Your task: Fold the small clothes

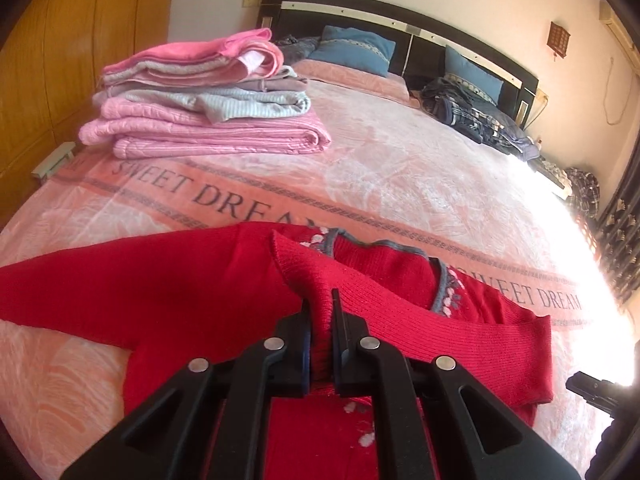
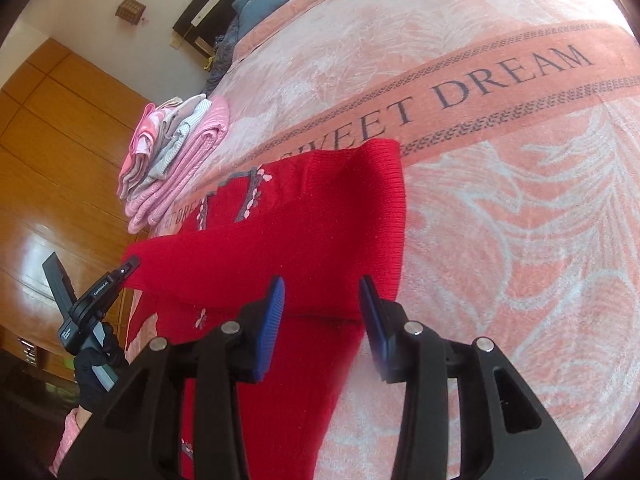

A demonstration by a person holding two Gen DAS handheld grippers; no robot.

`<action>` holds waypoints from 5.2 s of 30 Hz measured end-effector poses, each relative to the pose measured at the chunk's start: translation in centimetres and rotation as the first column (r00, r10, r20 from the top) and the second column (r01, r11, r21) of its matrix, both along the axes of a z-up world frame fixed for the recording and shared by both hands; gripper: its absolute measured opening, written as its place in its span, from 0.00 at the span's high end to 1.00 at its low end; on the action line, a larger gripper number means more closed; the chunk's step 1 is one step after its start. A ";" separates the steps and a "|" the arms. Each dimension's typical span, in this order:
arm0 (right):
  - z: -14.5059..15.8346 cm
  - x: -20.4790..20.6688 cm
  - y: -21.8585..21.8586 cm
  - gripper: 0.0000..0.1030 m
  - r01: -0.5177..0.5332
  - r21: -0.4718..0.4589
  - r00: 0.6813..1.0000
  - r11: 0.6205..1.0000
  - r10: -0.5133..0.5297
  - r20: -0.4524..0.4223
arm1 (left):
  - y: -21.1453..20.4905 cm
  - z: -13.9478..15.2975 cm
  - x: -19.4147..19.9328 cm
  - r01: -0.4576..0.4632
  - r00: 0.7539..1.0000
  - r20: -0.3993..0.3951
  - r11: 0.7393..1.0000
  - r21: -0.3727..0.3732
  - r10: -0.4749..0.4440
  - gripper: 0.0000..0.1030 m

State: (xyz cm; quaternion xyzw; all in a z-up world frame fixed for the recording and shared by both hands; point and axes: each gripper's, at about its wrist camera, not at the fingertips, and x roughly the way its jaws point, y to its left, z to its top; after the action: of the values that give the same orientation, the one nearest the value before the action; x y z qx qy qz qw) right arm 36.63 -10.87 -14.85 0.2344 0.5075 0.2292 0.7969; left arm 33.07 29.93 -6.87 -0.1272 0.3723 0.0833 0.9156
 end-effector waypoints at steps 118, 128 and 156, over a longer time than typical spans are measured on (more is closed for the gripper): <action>-0.9 -2.2 15.2 0.20 -0.109 -0.241 0.994 0.964 0.107 -0.018 | 20.2 -1.5 -6.2 -0.042 0.979 0.196 0.993 -0.109 0.063 0.96; -2.3 -3.0 7.7 0.20 -0.034 -0.213 0.999 0.976 0.025 -0.046 | 7.0 -2.8 -2.5 0.152 0.975 0.175 0.985 -0.083 -0.136 0.96; 0.0 -0.8 18.0 0.26 -0.191 -0.080 0.981 0.978 0.188 -0.038 | 15.9 -7.8 -1.9 -0.040 0.976 -0.214 0.999 0.022 0.044 0.52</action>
State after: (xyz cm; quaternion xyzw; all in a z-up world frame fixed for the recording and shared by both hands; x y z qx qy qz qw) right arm 35.86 7.14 -14.80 0.1548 0.5485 0.2791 0.7729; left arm 31.14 45.86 -14.69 -0.1174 0.4655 0.1191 0.8691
